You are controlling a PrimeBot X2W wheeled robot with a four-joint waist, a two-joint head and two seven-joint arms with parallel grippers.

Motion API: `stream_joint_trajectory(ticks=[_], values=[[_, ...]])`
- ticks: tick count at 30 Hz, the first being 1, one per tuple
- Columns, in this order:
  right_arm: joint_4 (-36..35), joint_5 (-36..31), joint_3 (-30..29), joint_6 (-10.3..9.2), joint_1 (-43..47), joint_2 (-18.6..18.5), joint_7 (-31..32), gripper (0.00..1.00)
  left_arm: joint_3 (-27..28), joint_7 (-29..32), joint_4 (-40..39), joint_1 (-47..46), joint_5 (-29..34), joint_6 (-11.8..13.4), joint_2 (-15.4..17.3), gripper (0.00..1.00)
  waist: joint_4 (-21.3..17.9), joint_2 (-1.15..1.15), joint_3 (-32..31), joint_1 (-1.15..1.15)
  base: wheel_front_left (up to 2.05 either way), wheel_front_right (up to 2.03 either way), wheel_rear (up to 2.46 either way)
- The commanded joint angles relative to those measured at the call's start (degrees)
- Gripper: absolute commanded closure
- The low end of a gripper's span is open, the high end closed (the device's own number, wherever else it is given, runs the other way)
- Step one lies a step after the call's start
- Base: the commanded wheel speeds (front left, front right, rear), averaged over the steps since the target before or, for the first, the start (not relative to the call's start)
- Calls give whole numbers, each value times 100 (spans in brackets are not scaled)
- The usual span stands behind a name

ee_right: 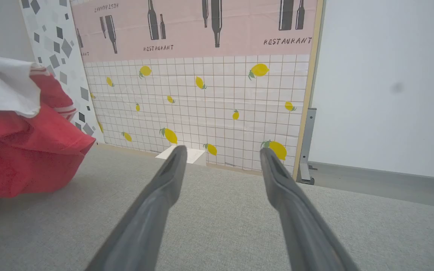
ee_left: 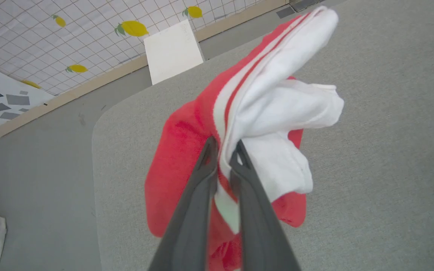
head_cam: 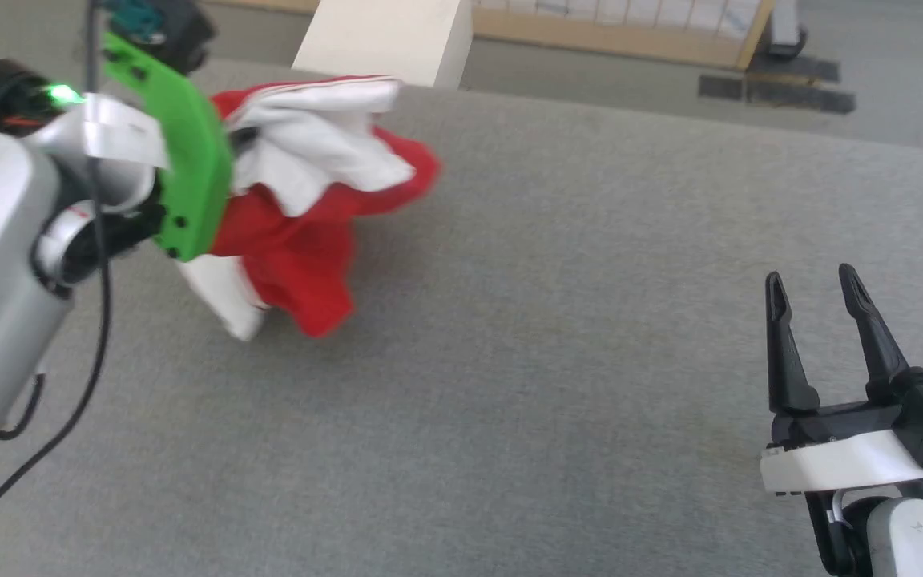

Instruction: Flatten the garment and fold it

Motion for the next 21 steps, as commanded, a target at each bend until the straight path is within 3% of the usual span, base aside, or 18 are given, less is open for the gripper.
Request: stream_joint_trajectory(ticks=[1, 10, 21], values=[[13, 37, 8, -9, 68, -3, -35, 0, -105, -74, -97, -157, -92, -13, -101, 100, -306, -1, -222, 0, 0, 0, 0], [16, 107, 74, -9, 4, -3, -35, 0, -847, -479, -64, -468, -439, -13, -804, 100, -1227, -1, -131, 0, 0, 0, 0], [-56, 290, 2, -9, -183, -3, -35, 0, -1955, -1481, 1033, -129, -705, -13, -1772, 100, -2307, -1, 333, 0, 0, 0, 0]])
